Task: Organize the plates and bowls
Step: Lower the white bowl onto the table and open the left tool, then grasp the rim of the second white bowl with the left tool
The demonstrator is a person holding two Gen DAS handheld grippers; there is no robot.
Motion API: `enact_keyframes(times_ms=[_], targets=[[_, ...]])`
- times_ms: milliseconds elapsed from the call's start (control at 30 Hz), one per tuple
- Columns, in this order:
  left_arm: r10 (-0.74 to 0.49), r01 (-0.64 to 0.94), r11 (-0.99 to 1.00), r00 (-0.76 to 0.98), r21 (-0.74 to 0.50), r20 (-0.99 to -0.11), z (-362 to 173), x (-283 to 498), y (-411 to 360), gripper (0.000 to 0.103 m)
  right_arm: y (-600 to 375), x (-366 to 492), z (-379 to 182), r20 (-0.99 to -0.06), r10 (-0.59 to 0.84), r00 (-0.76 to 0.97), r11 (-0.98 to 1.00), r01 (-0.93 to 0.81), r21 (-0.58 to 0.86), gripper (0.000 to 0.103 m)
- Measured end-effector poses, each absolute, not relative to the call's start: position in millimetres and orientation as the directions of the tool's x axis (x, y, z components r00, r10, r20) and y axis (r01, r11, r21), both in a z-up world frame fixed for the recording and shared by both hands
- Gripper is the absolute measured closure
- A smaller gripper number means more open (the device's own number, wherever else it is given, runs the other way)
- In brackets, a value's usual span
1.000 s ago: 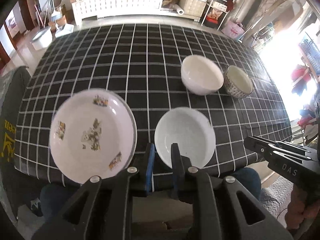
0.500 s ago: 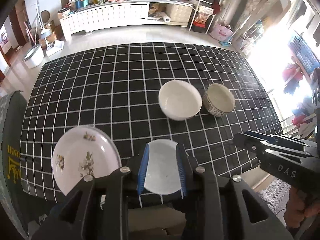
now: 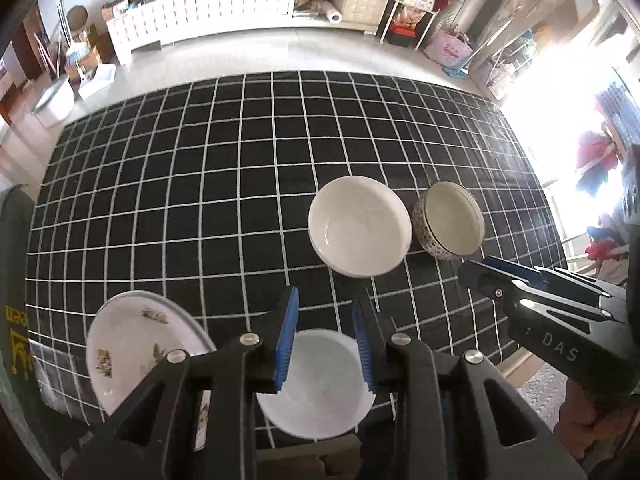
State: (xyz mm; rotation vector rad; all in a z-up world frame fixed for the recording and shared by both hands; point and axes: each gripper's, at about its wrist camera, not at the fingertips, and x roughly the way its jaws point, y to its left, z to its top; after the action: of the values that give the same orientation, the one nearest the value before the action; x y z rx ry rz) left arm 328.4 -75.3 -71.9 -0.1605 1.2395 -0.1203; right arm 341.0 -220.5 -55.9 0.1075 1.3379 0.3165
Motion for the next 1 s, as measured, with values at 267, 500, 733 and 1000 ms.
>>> enact_keyframes(times_ms=[267, 500, 733, 1000], targets=[[-0.175, -0.003, 0.983, 0.283, -0.183, -0.943, -100, 371, -74, 0.078, -225, 374, -80, -0.948, 0.262, 0.181, 0.959, -0.161, 0.234, 0.073], [-0.174, 0.003, 0.984, 0.248, -0.179, -0.953, -126, 401, -77, 0.078, -220, 394, -105, -0.956, 0.252, 0.152, 0.959, -0.169, 0.226, 0.073], [-0.16, 0.024, 0.987, 0.22, -0.159, -0.962, -153, 418, -83, 0.079, -215, 404, -129, -0.964, 0.235, 0.128, 0.962, -0.174, 0.211, 0.073], [-0.149, 0.039, 0.989, 0.199, -0.144, -0.969, -174, 426, -82, 0.091, -211, 405, -143, -0.968, 0.218, 0.122, 0.966, -0.168, 0.196, 0.088]])
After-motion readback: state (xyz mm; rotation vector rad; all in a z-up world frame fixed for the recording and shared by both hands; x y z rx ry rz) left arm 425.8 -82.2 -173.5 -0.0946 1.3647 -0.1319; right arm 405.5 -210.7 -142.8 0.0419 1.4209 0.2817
